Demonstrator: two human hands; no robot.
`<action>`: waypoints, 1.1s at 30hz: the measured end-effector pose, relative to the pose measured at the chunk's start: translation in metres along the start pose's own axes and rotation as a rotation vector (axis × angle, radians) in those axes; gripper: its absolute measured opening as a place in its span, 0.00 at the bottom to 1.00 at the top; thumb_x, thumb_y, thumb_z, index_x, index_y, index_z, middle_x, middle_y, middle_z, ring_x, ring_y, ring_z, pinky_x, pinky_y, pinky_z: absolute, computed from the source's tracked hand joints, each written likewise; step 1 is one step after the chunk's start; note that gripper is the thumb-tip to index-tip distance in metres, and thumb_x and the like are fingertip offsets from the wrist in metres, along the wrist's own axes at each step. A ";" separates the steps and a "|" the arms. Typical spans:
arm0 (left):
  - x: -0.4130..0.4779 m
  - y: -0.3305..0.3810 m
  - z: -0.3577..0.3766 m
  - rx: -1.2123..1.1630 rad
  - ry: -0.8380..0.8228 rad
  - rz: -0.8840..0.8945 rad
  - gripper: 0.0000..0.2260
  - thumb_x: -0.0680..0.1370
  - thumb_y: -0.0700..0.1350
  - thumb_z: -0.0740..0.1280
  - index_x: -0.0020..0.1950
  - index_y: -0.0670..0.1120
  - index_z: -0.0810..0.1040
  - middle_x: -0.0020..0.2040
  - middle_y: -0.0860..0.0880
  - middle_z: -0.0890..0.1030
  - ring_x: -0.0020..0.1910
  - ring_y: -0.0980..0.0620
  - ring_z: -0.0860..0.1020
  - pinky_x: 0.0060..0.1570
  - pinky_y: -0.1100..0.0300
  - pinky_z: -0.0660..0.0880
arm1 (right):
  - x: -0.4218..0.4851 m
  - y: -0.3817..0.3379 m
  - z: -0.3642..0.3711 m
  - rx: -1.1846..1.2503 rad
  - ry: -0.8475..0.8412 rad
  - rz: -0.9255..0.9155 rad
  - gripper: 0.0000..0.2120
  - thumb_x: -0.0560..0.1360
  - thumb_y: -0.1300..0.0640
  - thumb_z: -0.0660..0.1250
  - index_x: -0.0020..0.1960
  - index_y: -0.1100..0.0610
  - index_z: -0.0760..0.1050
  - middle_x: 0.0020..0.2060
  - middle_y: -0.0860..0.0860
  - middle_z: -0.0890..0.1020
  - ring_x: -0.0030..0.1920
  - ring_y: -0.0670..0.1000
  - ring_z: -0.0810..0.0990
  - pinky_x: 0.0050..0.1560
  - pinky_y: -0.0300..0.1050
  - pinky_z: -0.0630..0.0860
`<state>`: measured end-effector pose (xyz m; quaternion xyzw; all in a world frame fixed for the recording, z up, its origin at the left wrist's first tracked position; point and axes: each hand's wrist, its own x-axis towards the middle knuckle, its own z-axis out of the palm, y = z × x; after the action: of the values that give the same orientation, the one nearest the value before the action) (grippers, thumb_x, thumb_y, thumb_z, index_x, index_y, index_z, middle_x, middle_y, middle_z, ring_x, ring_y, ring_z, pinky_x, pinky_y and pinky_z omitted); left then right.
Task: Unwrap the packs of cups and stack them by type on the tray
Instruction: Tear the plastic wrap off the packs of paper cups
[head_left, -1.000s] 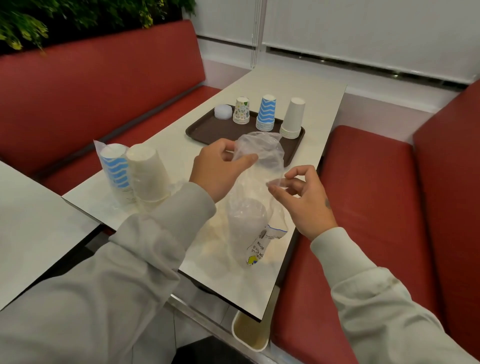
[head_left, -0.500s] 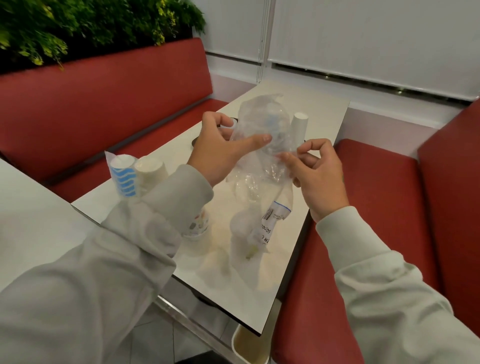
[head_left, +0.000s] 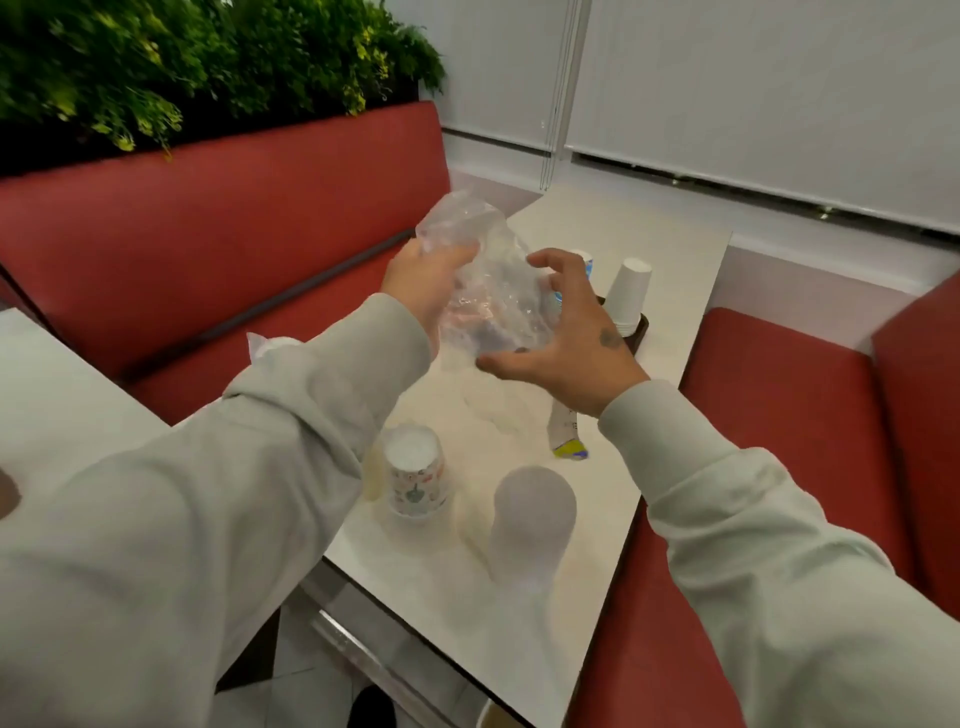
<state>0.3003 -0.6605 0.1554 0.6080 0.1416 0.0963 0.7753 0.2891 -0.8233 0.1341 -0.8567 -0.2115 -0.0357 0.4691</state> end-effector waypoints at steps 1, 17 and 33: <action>0.006 0.004 -0.001 -0.044 -0.008 -0.052 0.17 0.76 0.46 0.71 0.64 0.46 0.77 0.49 0.47 0.83 0.45 0.48 0.83 0.51 0.49 0.82 | 0.008 0.000 0.003 -0.014 0.016 -0.012 0.40 0.65 0.56 0.80 0.68 0.44 0.60 0.59 0.49 0.71 0.56 0.52 0.75 0.55 0.43 0.76; 0.173 -0.017 -0.027 1.317 -0.731 0.274 0.15 0.72 0.45 0.76 0.56 0.57 0.79 0.48 0.55 0.78 0.47 0.53 0.77 0.48 0.62 0.72 | 0.084 0.097 0.024 -0.711 -0.285 0.090 0.18 0.78 0.58 0.66 0.64 0.52 0.64 0.60 0.50 0.72 0.47 0.59 0.77 0.48 0.51 0.74; 0.194 -0.105 -0.002 1.656 -1.373 0.438 0.18 0.77 0.56 0.70 0.65 0.56 0.75 0.69 0.55 0.69 0.66 0.50 0.72 0.68 0.52 0.68 | 0.040 0.162 0.041 -0.913 -0.545 0.244 0.32 0.76 0.33 0.61 0.75 0.44 0.58 0.72 0.49 0.62 0.66 0.54 0.70 0.67 0.49 0.68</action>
<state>0.4798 -0.6217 0.0336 0.8763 -0.4107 -0.2519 0.0069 0.3833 -0.8524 -0.0061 -0.9699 -0.1877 0.1540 -0.0214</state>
